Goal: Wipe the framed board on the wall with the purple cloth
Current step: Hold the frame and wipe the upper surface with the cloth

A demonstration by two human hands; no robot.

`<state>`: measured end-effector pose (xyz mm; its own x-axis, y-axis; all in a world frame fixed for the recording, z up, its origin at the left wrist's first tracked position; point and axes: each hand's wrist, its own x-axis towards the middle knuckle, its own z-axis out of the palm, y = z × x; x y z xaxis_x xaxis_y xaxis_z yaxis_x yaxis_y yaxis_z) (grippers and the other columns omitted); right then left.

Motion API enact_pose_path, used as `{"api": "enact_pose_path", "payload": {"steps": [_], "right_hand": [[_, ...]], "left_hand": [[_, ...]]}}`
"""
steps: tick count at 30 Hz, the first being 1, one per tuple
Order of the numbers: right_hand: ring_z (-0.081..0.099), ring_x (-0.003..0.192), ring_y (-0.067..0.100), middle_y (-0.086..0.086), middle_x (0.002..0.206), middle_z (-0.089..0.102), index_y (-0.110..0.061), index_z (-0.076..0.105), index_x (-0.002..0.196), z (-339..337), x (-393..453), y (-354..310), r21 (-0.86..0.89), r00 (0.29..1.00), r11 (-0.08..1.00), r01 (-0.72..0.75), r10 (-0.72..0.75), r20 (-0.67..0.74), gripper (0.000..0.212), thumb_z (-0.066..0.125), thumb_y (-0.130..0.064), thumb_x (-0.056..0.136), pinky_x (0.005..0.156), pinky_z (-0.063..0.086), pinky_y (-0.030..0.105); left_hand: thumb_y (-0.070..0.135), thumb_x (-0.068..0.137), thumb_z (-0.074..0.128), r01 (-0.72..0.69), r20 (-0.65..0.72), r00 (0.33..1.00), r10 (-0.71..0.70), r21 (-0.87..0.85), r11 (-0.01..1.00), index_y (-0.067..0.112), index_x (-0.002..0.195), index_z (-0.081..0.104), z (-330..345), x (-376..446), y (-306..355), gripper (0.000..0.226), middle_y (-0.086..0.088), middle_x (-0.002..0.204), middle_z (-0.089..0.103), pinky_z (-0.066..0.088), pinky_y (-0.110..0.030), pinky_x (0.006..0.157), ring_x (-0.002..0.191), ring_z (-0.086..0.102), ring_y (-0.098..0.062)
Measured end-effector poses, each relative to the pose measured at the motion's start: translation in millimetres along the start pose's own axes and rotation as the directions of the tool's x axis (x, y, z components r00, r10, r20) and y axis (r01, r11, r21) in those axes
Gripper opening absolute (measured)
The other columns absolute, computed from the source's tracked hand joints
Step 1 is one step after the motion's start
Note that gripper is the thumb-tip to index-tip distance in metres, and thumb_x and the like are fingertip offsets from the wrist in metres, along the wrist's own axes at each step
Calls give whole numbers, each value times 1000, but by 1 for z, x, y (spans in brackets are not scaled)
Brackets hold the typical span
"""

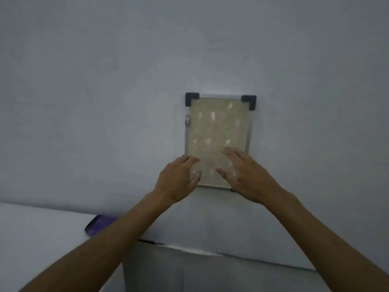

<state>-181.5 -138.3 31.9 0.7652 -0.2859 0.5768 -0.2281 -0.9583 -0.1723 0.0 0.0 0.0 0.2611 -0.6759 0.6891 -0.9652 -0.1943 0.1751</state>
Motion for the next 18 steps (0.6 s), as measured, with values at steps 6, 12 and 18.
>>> {"api": "enact_pose_path", "payload": {"steps": [6,12,18], "right_hand": [[34,144,17,-1,157,36,-23,33,152,62,-28,-16,77,993,996,-33,24,118,60,42,-55,101,116,33,34],[32,144,13,-2,159,34,-22,31,154,124,-45,-28,174,979,982,-77,42,198,63,40,-54,102,116,25,26],[30,144,7,-8,157,33,-24,31,154,178,-60,-37,275,962,953,-128,51,269,59,43,-51,103,117,26,22]], "left_hand": [[38,97,54,253,224,935,-274,118,960,20,130,58,20,-78,-71,37,2,129,58,51,-38,94,112,59,-19],[43,97,50,516,364,673,-644,393,761,8,131,50,25,-138,-144,49,-12,134,50,46,-44,100,123,50,-31],[34,96,58,535,240,730,-639,382,754,18,133,55,29,-184,-175,41,-3,131,59,49,-33,97,118,57,-20]]}}
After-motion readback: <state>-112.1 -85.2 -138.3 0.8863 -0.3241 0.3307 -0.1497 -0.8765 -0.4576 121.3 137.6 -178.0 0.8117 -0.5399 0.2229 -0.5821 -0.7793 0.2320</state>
